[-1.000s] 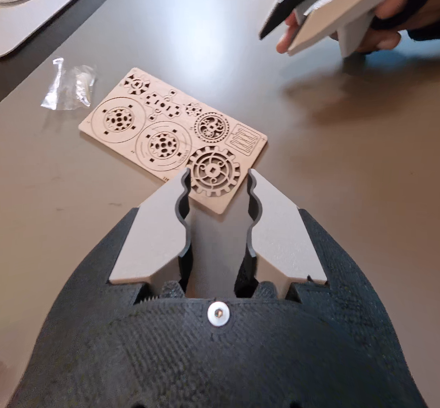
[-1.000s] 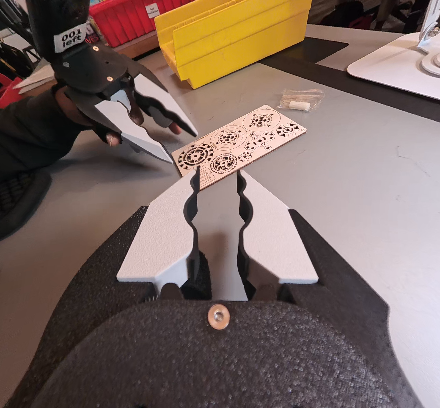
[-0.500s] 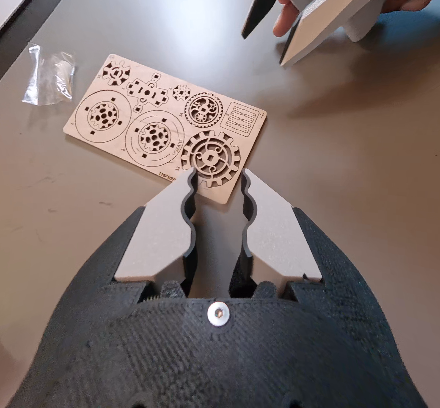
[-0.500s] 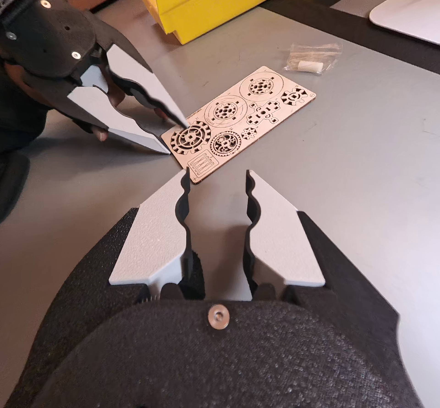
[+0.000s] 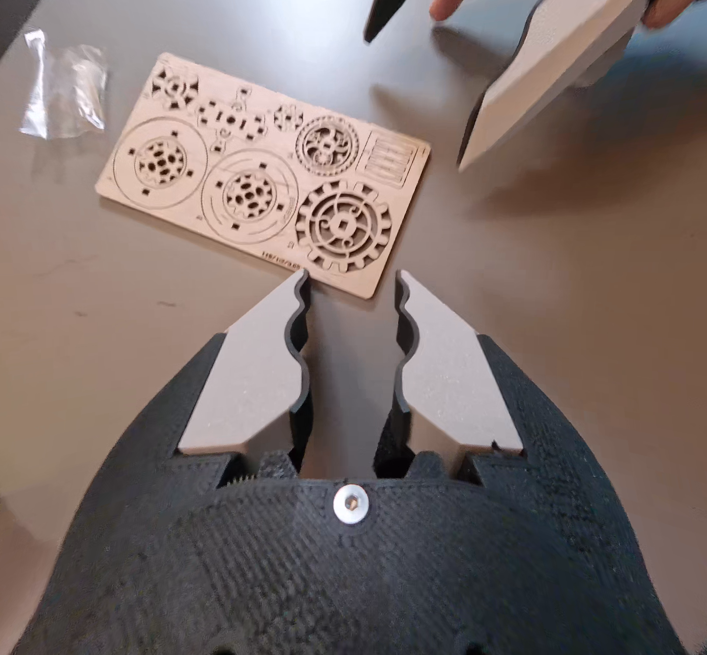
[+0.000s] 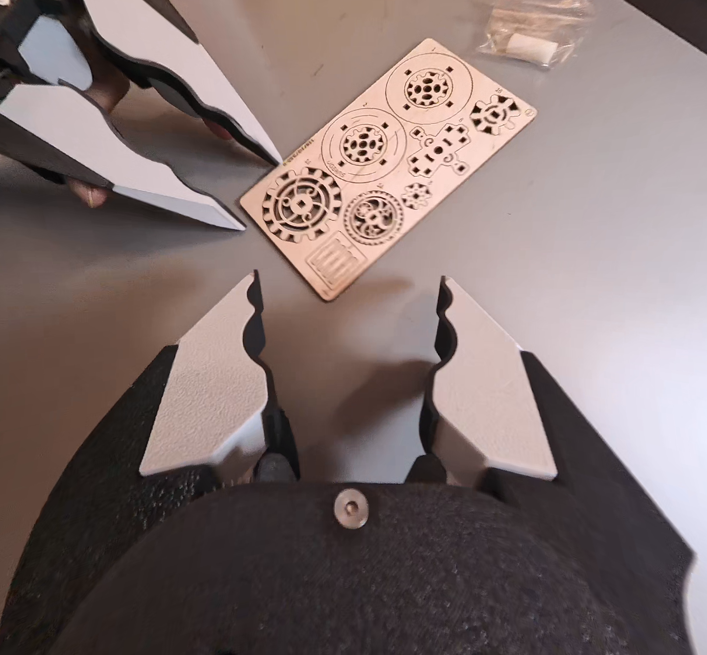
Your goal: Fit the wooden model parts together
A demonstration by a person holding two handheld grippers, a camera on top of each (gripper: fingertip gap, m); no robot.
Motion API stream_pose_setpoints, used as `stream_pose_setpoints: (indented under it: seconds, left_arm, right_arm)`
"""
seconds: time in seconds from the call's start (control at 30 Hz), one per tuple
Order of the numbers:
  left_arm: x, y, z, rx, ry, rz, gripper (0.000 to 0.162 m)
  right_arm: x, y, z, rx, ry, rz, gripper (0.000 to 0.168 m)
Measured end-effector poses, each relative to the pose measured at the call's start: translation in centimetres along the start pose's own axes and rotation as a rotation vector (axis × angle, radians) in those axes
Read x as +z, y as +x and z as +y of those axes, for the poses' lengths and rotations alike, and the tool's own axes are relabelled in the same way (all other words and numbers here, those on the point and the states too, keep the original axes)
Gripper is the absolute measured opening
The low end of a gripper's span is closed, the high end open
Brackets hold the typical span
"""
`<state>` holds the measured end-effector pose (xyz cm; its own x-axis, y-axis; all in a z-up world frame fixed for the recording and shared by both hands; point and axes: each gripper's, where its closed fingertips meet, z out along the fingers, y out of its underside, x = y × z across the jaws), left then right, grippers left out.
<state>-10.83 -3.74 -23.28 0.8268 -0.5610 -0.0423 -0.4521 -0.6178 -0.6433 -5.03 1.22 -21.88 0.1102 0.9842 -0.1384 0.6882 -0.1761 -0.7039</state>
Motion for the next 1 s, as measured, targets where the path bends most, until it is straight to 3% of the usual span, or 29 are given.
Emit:
stream_pose_setpoints:
  seconds: [0.3,0.53,0.63,0.7,0.8,1.0]
  left_arm:
    - [-0.3,1.0,-1.9,0.043,0.070,-0.001,0.015]
    - [-5.3,-3.0,-4.2,-0.119,0.330,-0.047,0.000]
    - [-5.4,-5.1,-3.6,-0.154,0.357,-0.116,0.002]
    - [-5.2,-6.0,-2.9,-0.175,0.350,-0.137,0.006]
    - [-4.9,-6.4,-2.3,-0.192,0.339,-0.130,0.015]
    - [-4.4,-5.5,-1.6,-0.165,0.298,-0.072,0.036]
  right_arm:
    - [2.1,-0.8,-0.7,-0.050,-0.119,0.044,0.097]
    - [6.0,-1.5,-1.6,-0.059,-0.234,0.150,0.139]
    - [6.4,-1.2,-2.0,-0.029,-0.254,0.173,0.137]
    - [5.8,-0.7,-2.1,-0.039,-0.254,0.165,0.117]
    - [4.7,-0.3,-1.2,-0.123,-0.299,0.095,0.112]
    - [0.0,-0.7,3.6,-0.521,-0.455,-0.169,0.109]
